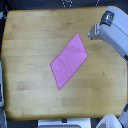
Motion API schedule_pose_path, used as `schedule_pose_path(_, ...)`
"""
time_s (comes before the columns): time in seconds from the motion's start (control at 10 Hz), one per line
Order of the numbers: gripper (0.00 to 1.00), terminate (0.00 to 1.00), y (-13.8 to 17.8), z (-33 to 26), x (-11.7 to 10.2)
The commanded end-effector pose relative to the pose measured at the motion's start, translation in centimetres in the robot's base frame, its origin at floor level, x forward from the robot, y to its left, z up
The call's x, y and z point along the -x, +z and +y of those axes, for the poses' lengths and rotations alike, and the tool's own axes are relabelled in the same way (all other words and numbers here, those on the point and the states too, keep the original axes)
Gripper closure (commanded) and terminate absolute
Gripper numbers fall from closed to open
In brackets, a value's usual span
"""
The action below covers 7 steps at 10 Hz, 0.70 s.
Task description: Folding a cloth
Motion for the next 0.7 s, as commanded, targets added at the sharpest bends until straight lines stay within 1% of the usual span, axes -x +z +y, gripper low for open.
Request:
schedule_pose_path(0.0,0.00,0.00,-4.5,4.3,-2.3)
schedule_pose_path(0.1,0.00,0.00,-6.5,6.2,-2.1)
schedule_pose_path(0.2,0.00,0.00,-6.8,6.5,-2.1)
schedule_pose_path(0.6,0.00,0.00,-10.8,9.2,-1.6)
